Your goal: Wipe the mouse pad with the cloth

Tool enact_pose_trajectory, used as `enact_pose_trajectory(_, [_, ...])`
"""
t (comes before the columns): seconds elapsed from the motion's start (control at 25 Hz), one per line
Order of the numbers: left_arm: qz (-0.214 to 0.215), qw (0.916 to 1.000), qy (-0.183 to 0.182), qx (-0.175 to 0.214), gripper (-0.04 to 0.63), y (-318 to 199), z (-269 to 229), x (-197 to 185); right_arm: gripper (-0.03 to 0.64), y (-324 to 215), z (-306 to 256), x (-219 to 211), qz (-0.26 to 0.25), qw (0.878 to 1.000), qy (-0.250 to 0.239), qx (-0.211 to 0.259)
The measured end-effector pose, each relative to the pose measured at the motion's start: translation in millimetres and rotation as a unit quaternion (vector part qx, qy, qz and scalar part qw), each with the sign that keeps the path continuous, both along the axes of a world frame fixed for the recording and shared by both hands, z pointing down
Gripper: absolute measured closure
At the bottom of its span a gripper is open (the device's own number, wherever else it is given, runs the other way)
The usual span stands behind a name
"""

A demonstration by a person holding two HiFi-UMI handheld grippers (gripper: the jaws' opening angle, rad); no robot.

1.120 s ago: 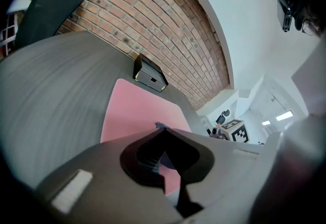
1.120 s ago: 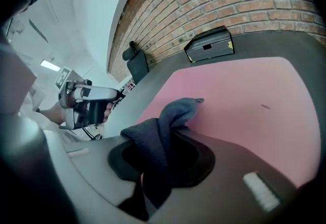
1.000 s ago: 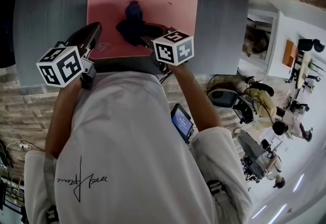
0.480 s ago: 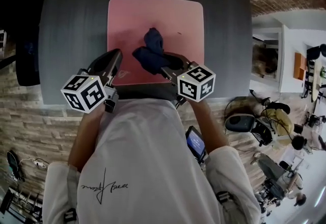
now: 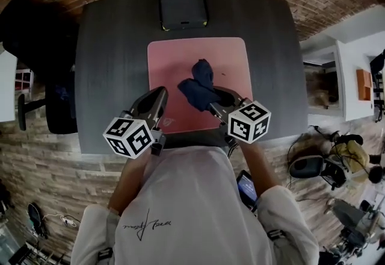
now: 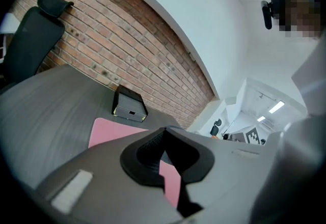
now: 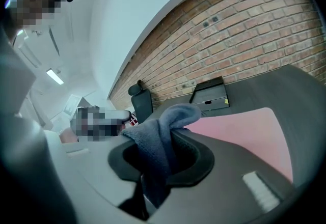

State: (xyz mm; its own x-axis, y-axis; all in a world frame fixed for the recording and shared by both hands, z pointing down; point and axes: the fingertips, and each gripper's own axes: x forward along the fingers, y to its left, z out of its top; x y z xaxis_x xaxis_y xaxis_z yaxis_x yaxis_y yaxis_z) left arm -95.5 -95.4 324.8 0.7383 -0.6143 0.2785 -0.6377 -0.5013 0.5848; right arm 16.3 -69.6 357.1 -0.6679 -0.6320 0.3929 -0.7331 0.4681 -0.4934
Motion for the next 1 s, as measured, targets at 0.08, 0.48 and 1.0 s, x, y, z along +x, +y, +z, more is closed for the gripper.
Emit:
enact_pose_trajectory(0.08, [0.001, 0.9999, -0.005, 0.015, 0.584, -4.5, -10.4, -0.4, 0.535, -1.9, -10.0, -2.3, 0.005, 1.0, -0.011, 0.007])
enact_pose_trajectory(0.48, [0.002, 0.9983, -0.021, 0.054, 0.584, -9.7, -40.8, 9.8, 0.537, -1.3, -41.3, -5.5, 0.038, 0.999, -0.02, 0.033])
enact_pose_trajectory(1.0, [0.001, 0.9965, -0.043, 0.072, 0.583, 6.5, -58.9, 22.4, 0.538, -2.3, -75.0, -12.2, 0.046, 0.998, -0.004, 0.051])
